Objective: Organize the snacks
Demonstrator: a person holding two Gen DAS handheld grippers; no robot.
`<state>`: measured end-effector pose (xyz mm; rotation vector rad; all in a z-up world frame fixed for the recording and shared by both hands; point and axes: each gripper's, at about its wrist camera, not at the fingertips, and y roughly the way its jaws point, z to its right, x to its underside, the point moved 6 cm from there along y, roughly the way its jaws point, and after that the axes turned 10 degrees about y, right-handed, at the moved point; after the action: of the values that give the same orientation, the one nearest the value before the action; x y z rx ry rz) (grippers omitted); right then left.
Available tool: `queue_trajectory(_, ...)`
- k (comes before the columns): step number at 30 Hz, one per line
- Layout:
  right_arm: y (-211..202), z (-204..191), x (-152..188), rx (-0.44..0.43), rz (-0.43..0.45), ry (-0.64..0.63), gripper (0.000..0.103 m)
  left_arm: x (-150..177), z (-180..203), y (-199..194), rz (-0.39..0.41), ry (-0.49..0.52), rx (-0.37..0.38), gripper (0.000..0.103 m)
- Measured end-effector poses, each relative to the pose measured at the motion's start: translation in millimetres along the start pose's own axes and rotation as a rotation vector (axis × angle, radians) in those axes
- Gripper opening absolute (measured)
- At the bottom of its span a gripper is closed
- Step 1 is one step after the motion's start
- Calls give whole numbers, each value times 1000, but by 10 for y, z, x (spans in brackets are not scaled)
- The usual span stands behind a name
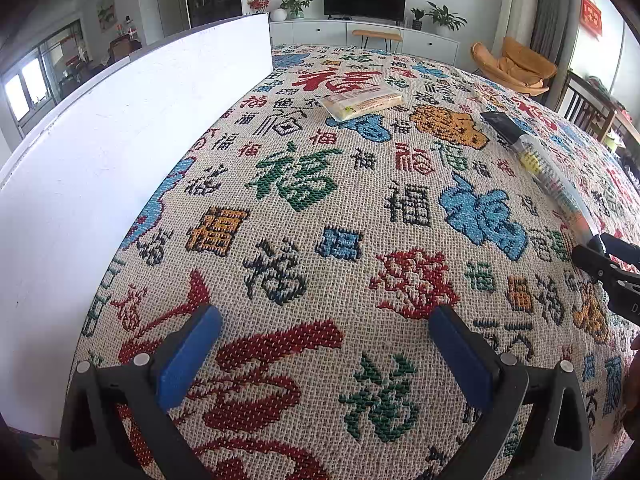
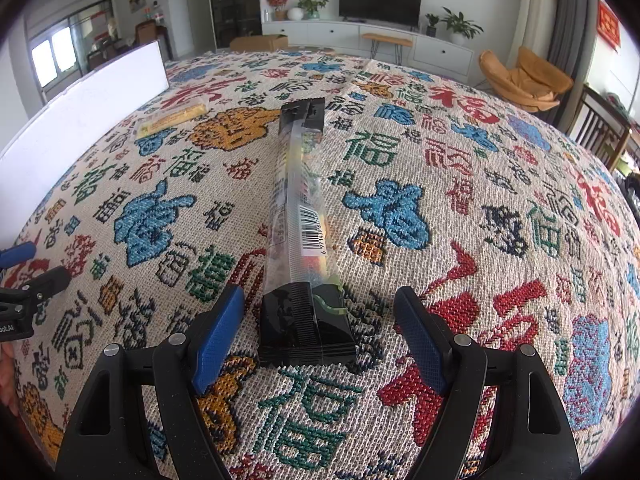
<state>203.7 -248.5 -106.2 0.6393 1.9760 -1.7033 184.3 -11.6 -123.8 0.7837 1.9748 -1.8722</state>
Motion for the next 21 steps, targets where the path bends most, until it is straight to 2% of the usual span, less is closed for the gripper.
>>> queue_trajectory(18, -1, 1, 1, 0, 1, 0, 80, 2, 2, -7, -2, 0, 2, 103)
queue_trajectory(21, -1, 2, 1, 0, 1, 1, 80, -5, -6, -10, -15, -3, 20, 103)
